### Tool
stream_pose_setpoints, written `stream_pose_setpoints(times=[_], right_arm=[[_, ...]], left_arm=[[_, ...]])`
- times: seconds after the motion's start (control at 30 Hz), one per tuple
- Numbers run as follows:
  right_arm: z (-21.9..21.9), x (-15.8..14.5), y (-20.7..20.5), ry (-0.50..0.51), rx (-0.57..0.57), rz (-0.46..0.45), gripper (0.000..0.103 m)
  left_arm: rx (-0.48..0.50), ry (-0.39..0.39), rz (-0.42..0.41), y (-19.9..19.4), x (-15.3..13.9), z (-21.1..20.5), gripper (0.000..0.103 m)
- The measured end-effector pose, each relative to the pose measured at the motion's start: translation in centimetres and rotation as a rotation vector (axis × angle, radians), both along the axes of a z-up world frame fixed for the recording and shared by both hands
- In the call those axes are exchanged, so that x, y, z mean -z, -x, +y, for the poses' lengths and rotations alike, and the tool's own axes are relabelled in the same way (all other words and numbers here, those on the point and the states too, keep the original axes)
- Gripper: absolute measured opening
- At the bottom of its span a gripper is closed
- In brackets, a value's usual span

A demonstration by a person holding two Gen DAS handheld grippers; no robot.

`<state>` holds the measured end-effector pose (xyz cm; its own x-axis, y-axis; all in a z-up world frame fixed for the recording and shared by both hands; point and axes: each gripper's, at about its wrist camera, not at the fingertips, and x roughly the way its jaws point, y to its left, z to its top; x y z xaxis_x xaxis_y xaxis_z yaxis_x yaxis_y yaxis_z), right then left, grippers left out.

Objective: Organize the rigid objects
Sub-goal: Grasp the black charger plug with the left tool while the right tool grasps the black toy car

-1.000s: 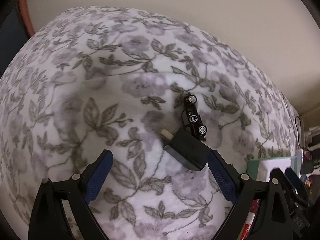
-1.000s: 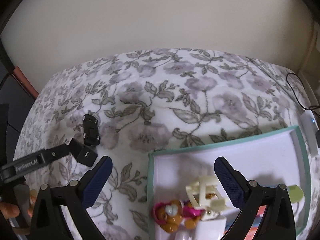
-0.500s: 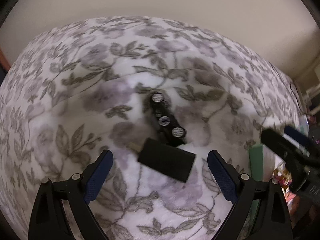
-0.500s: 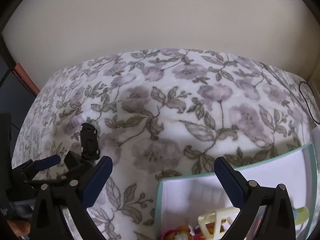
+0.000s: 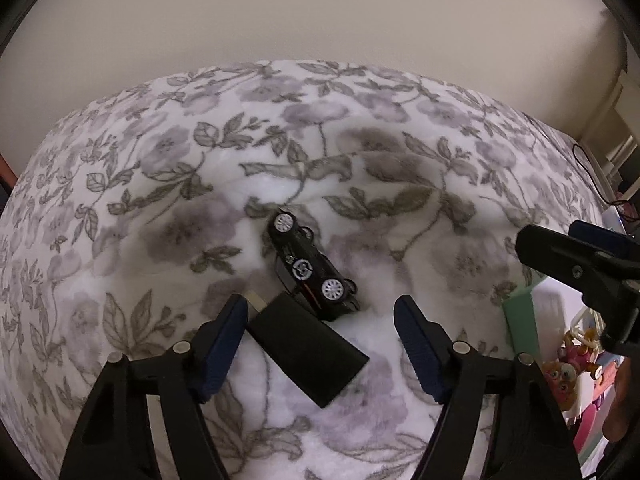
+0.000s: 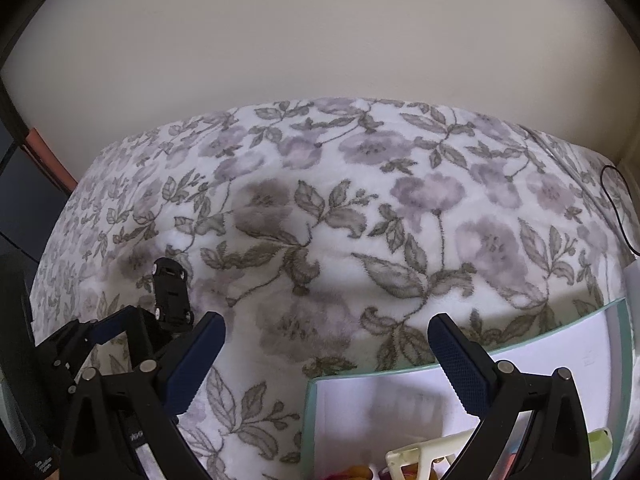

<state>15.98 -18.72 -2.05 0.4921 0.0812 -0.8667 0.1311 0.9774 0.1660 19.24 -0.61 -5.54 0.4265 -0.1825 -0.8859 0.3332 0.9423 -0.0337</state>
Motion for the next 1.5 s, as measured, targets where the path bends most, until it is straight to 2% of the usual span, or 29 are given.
stream_pose_setpoints(times=[0.03, 0.07, 0.1, 0.23, 0.33, 0.37, 0.7, 0.97, 1.13, 1.2, 1.3, 1.47, 1.5], right_arm=[[0.1, 0.0, 0.0, 0.0, -0.002, -0.003, 0.103], [0.1, -0.1, 0.0, 0.0, -0.004, -0.004, 0.103], [0.2, -0.1, 0.0, 0.002, -0.008, -0.005, 0.103], [0.5, -0.1, 0.1, -0.007, -0.019, -0.013, 0.103], [0.5, 0.0, 0.0, -0.015, -0.025, -0.013, 0.103], [0.6, 0.0, 0.0, -0.017, -0.027, -0.014, 0.103], [0.9, 0.6, 0.0, -0.046, -0.05, -0.011, 0.103], [2.0, 1.1, -0.2, -0.041, -0.07, -0.005, 0.1], [4.4, 1.4, -1.2, 0.001, -0.125, -0.003, 0.096], [5.6, 1.4, -1.7, 0.003, -0.155, -0.006, 0.091], [7.4, 1.3, -2.4, 0.013, -0.194, -0.016, 0.091], [10.7, 2.1, -3.4, 0.009, -0.293, -0.014, 0.091], [11.2, 2.4, -3.5, 0.015, -0.308, -0.013, 0.091]], left_arm=[[-0.001, -0.003, -0.005, 0.0, 0.0, 0.1, 0.076], [-0.001, -0.007, -0.01, 0.0, -0.1, 0.1, 0.071], [-0.005, -0.014, -0.014, -0.1, -0.1, 0.2, 0.062], [-0.016, -0.021, -0.02, 0.0, 0.0, 0.5, 0.055], [-0.019, -0.015, -0.025, 0.0, 0.0, 0.8, 0.046], [-0.026, -0.017, -0.025, 0.0, 0.0, 1.0, 0.04], [-0.096, 0.056, -0.01, -0.1, -0.1, 2.6, 0.033], [-0.174, 0.14, 0.016, -0.1, 0.0, 5.7, 0.033], [-0.257, 0.189, 0.027, -0.4, 0.2, 9.0, 0.033], [-0.285, 0.211, 0.032, -0.5, 0.3, 10.1, 0.033], [-0.304, 0.239, 0.042, -0.5, 0.4, 10.9, 0.033], [-0.33, 0.225, 0.06, -0.2, 0.4, 11.5, 0.033], [-0.337, 0.243, 0.066, -0.1, 0.5, 11.8, 0.033]])
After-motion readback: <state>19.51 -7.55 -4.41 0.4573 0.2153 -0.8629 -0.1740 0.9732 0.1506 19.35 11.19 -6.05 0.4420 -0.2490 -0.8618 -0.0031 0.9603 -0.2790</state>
